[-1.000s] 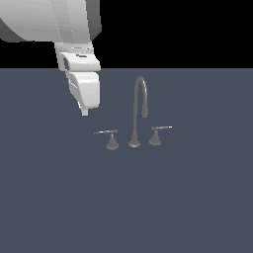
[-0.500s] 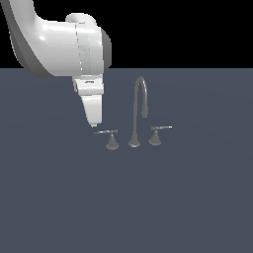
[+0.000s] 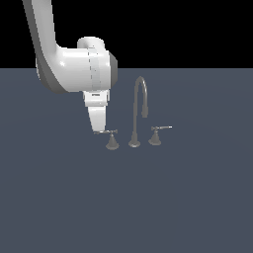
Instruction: Turn on the faucet by rotating a designated handle.
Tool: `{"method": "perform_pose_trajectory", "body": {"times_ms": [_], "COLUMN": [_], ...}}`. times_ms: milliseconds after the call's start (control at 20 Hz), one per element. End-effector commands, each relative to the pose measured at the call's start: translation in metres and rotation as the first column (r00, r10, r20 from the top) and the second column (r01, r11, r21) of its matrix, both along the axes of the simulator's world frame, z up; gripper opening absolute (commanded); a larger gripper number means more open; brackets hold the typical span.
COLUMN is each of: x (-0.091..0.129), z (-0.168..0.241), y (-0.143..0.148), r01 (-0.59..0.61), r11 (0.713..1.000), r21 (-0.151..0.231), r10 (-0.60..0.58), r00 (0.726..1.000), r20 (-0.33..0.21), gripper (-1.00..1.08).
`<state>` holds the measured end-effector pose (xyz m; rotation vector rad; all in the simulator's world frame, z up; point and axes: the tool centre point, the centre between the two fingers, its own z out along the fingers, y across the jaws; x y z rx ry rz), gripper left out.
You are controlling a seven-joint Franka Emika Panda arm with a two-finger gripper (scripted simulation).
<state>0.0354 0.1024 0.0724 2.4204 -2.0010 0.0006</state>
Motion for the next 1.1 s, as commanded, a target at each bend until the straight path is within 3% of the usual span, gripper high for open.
{"method": "perform_pose_trajectory", "body": {"times_ms": [0,400,1050], "x": [0.005,0.007,-0.032], "z": [-0.005,-0.008,-0.007], "y": [-0.002,-0.004,0.008], "r01": [0.020,0.029,0.030], "r11": [1.000,1.000,1.000], "r21": [0.000,0.000,0.001], "r10": [-0.020,-0.029,-0.030], "r00": [1.000,1.000,1.000], "r20": [0.001,0.000,0.000], "gripper": [-1.00,-1.00,-1.00]}}
